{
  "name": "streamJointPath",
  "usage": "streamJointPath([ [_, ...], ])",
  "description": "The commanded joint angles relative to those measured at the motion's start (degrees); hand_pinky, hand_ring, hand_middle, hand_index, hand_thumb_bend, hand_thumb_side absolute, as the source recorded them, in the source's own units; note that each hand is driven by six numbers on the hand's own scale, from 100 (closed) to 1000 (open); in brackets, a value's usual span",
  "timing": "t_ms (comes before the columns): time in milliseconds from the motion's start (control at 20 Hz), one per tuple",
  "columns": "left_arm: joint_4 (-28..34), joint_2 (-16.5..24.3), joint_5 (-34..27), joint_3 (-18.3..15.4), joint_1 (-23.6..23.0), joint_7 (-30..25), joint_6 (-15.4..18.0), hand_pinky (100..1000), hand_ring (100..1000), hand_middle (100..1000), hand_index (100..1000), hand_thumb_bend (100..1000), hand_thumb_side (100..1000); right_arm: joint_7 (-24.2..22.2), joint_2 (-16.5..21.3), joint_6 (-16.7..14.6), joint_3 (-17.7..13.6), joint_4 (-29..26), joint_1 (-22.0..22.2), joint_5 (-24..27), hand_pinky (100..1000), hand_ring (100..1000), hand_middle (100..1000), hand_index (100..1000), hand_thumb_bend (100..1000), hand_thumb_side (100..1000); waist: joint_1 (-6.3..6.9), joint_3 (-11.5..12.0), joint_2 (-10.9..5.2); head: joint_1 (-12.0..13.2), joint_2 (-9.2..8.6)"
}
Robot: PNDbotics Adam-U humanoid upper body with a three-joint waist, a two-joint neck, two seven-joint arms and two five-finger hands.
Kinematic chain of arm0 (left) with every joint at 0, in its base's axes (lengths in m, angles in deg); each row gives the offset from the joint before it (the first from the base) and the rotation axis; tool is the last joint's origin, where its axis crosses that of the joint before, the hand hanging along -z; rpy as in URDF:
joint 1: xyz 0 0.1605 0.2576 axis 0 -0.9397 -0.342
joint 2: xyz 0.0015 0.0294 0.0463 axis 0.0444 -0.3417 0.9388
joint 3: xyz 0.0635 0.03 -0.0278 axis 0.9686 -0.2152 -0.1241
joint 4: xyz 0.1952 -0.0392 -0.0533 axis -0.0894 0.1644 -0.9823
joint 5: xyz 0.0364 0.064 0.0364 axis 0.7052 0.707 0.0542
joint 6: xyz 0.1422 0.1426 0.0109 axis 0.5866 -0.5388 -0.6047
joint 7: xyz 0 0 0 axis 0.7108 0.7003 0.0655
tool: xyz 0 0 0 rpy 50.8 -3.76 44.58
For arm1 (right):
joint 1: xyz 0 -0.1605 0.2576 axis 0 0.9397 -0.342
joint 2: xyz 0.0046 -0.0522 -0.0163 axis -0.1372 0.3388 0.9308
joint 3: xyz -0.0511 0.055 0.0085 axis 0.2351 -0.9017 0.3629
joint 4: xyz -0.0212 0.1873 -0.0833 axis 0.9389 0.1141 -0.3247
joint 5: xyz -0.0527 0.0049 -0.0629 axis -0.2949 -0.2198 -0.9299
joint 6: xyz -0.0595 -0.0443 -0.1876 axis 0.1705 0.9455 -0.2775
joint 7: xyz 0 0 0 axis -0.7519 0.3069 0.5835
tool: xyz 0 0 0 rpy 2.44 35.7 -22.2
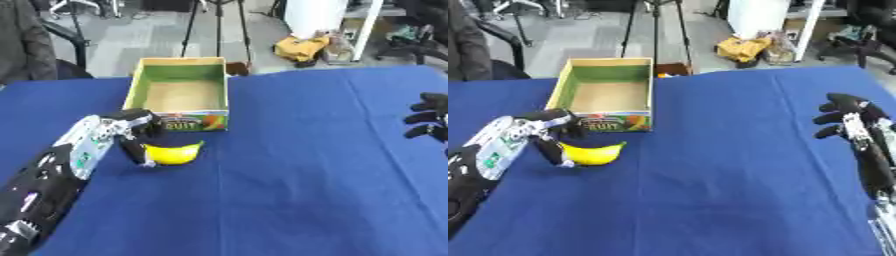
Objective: Pick up objects on the table and place them in the box.
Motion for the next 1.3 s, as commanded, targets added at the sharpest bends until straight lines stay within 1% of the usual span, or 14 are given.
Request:
streamJointPath([
  [50, 0.4, 0.7, 0.1, -0.1, 1.4, -0.2, 0.1, 614, 662, 561, 667, 652, 100, -0.2, 0.7, -0.1, -0.3, -0.5, -0.7, 0.6, 504, 620, 628, 777, 100, 740, 0.01, -0.1, -0.65, 0.0, 0.26],
  [200, 0.3, 0.7, 0.2, -0.1, 1.4, -0.3, 0.1, 606, 653, 554, 659, 649, 101, -0.3, 0.7, -0.2, -0.3, -0.4, -0.7, 0.6, 504, 619, 628, 777, 100, 740, 0.06, -0.1, -0.69, 0.0, 0.28],
  [500, 0.2, 0.6, 0.2, 0.1, 1.3, -0.7, 0.1, 579, 620, 520, 616, 634, 102, -0.3, 0.6, -0.2, -0.3, -0.4, -0.6, 0.7, 504, 620, 628, 777, 100, 741, 0.17, -0.1, -0.77, 0.0, 0.39],
  [850, -0.2, 0.4, 0.6, 0.3, 1.2, -1.2, -0.1, 532, 576, 470, 549, 601, 101, -0.3, 0.6, -0.2, -0.3, -0.3, -0.6, 0.7, 504, 620, 628, 777, 100, 741, 0.23, -0.1, -0.77, 0.2, 0.45],
  [950, -0.2, 0.3, 0.6, 0.3, 1.3, -1.1, -0.1, 529, 574, 468, 547, 604, 100, -0.3, 0.6, -0.2, -0.3, -0.3, -0.6, 0.7, 504, 620, 628, 777, 100, 741, 0.22, -0.1, -0.76, 0.2, 0.41],
  [1050, -0.3, 0.3, 0.6, 0.4, 1.3, -1.1, -0.1, 534, 585, 481, 563, 630, 100, -0.4, 0.6, -0.2, -0.3, -0.3, -0.6, 0.7, 504, 620, 628, 777, 100, 745, 0.22, -0.1, -0.75, 0.2, 0.38],
  [1200, -0.5, 0.2, 0.8, 0.4, 1.3, -1.1, 0.0, 521, 571, 466, 546, 604, 100, -0.4, 0.6, -0.2, -0.3, -0.3, -0.6, 0.7, 504, 620, 628, 777, 100, 741, 0.21, -0.2, -0.73, 0.3, 0.39],
  [1300, -0.6, 0.1, 0.9, 0.5, 1.3, -1.1, 0.0, 502, 546, 434, 512, 579, 100, -0.4, 0.6, -0.2, -0.3, -0.3, -0.6, 0.7, 505, 620, 628, 777, 100, 741, 0.19, -0.2, -0.73, 0.3, 0.37],
])
